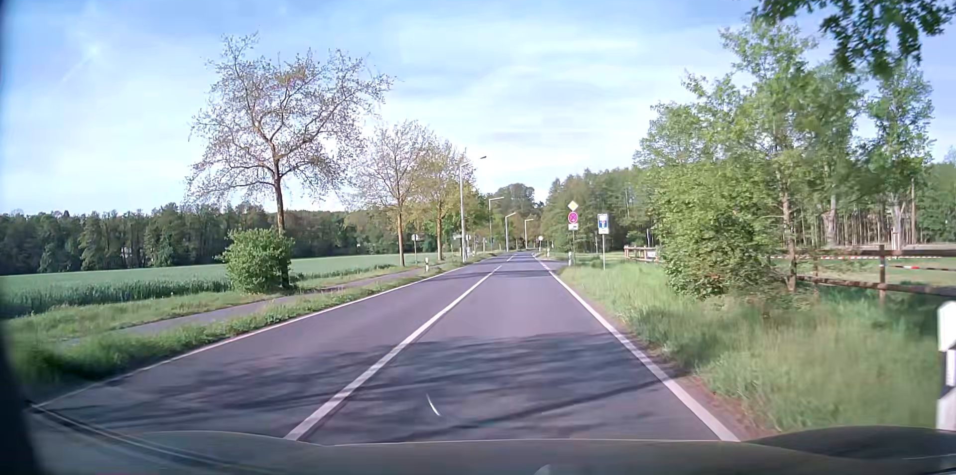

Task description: Follow the waypoints while adhering to traffic rules and regulations

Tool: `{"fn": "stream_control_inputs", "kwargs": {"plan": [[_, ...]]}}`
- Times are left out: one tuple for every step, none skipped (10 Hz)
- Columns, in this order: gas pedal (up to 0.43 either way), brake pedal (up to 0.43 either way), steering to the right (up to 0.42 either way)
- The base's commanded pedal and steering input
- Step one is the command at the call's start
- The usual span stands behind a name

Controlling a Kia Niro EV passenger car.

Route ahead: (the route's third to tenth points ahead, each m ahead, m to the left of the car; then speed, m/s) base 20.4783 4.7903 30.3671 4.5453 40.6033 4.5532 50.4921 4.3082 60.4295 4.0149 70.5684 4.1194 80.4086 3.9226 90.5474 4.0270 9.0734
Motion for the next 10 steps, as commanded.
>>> {"fn": "stream_control_inputs", "kwargs": {"plan": [[0.0,0.0,-0.003],[0.0,0.0,-0.003],[0.0,0.0,-0.003],[0.0,0.0,-0.002],[0.008,0.0,-0.002],[0.008,0.0,-0.002],[0.008,0.0,-0.002],[0.008,0.0,-0.001],[0.008,0.0,0.0],[0.008,0.0,0.0]]}}
